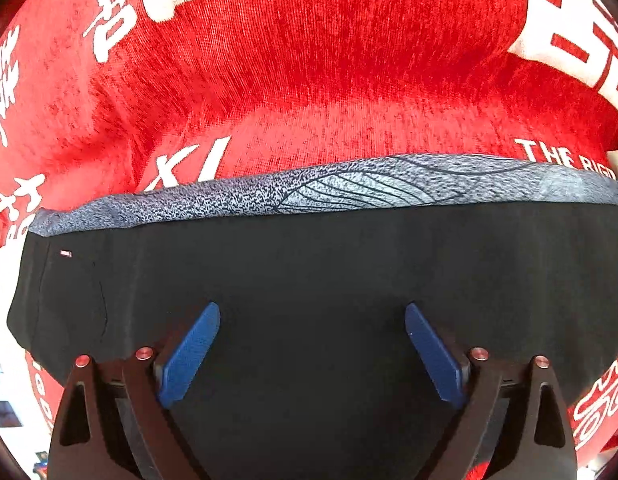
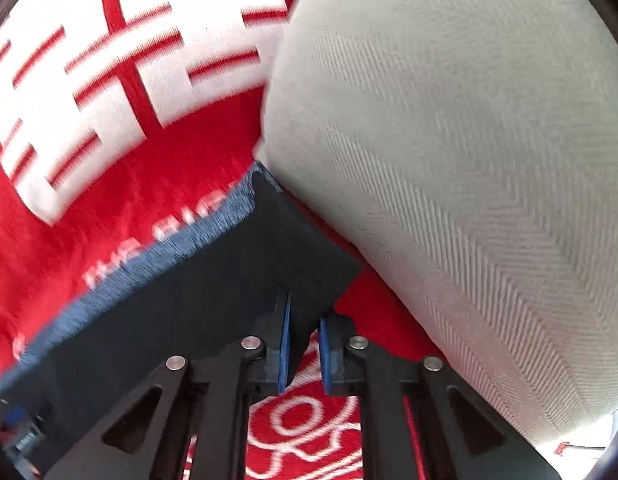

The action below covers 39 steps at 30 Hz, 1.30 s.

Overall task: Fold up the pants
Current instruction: 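Press the folded pants flat with both grippers along the grey waistband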

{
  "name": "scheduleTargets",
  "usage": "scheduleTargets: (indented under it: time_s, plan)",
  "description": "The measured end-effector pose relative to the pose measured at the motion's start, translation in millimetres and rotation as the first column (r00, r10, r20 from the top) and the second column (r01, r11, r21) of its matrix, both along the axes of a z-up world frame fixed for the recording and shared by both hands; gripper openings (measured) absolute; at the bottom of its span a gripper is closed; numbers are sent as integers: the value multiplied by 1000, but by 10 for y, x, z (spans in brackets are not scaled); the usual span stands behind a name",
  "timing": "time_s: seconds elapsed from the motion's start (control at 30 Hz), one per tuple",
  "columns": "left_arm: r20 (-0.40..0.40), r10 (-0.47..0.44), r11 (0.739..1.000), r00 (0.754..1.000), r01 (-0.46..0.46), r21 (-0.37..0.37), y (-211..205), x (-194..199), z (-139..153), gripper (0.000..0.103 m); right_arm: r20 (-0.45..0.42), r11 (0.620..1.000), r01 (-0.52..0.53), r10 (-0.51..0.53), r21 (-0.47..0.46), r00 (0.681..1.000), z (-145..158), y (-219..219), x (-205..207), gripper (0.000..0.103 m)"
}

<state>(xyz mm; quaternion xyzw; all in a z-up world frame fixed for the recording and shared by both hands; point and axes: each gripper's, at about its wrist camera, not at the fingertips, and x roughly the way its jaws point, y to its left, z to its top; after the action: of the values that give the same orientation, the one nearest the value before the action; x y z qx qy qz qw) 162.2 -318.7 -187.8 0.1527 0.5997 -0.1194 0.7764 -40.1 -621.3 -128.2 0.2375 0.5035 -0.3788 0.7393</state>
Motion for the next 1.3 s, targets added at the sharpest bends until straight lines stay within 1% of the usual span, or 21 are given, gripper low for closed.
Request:
scheduleTargets:
  time_s: [0.03, 0.07, 0.1, 0.17, 0.2, 0.23, 0.3, 0.4, 0.47, 0.5, 0.57, 0.6, 0.7, 0.77, 0.87, 0.97, 1.1, 1.2, 1.23, 1.27, 1.3]
  plan:
    - [-2, 11, 1000, 1000, -11, 3, 16, 24, -16, 103, -28, 999, 28, -26, 46, 999, -145, -63, -37, 17]
    - [-21, 17, 1000, 1000, -17, -5, 45, 28, -27, 103, -26, 996, 42, -40, 73, 999, -209, -81, -20, 19]
    - [-35, 22, 1000, 999, -22, -11, 50, 67, -12, 103, -2, 996, 49, -49, 80, 999, -181, -96, -43, 25]
    - [-23, 14, 1000, 1000, -14, -6, 76, 139, 56, 103, -3, 996, 61, -61, 61, 998, -11, -72, -98, 36]
    - [-8, 6, 1000, 1000, -7, -17, 73, 154, 102, 103, -4, 997, 72, -72, 23, 997, 126, -21, -144, 36]
    - [8, 1, 999, 1000, -1, -34, 67, 190, 157, 103, 35, 998, 70, -69, -7, 997, 292, 64, -187, 36]
    - [20, -3, 999, 1000, 4, -47, 9, 265, 185, 103, 94, 1000, -10, 9, 9, 996, 414, 234, -95, 36]
    - [18, 12, 999, 1000, -12, -31, -168, 423, 87, 103, 144, 968, -224, 207, 113, 968, 280, 515, 392, 35]
    - [7, 31, 1000, 1000, -31, -4, -246, 523, -55, 103, 167, 937, -313, 288, 154, 943, 91, 653, 751, 35]
    - [-9, 55, 998, 998, -55, -11, -242, 552, -122, 103, 160, 929, -336, 312, 153, 936, 11, 694, 874, 35]
    - [-18, 87, 995, 996, -88, -41, -193, 571, -136, 103, 113, 921, -353, 338, 162, 934, -268, 753, 1154, 35]
    - [-15, 83, 996, 996, -83, -44, -185, 589, -153, 103, 87, 924, -343, 332, 169, 939, -411, 719, 1255, 31]
    - [3, 51, 998, 999, -51, -49, -187, 632, -186, 103, 64, 946, -312, 307, 93, 950, -480, 581, 1367, 29]
    - [-13, 66, 996, 998, -67, -60, -177, 682, -143, 103, 46, 953, -286, 283, 97, 958, -480, 477, 1440, 30]
    - [5, 85, 995, 996, -84, -52, -121, 712, -9, 103, 29, 961, -247, 246, 127, 969, -327, 407, 1365, 38]
    - [-29, 69, 996, 997, -71, -58, -32, 633, 99, 103, 35, 954, -265, 263, 143, 964, -148, 499, 1123, 53]
    - [-70, 26, 999, 997, -29, -45, 137, 315, 176, 103, 19, 938, -302, 303, 172, 953, -9, 781, 747, 56]
    - [-123, 12, 1000, 992, -12, 0, 205, 30, 3, 103, 1, 931, -308, 314, 198, 949, -115, 962, 580, 64]
    - [-139, 21, 1000, 990, -23, -10, 250, -34, -83, 103, -15, 928, -309, 319, 207, 948, -177, 1001, 515, 65]
    - [-93, 43, 997, 995, -48, -60, 314, -77, -68, 103, -39, 926, -311, 326, 214, 945, -283, 1034, 423, 65]
    - [-85, 41, 997, 996, -47, -66, 322, -95, -73, 103, -29, 928, -323, 334, 184, 942, -285, 1102, 408, 68]
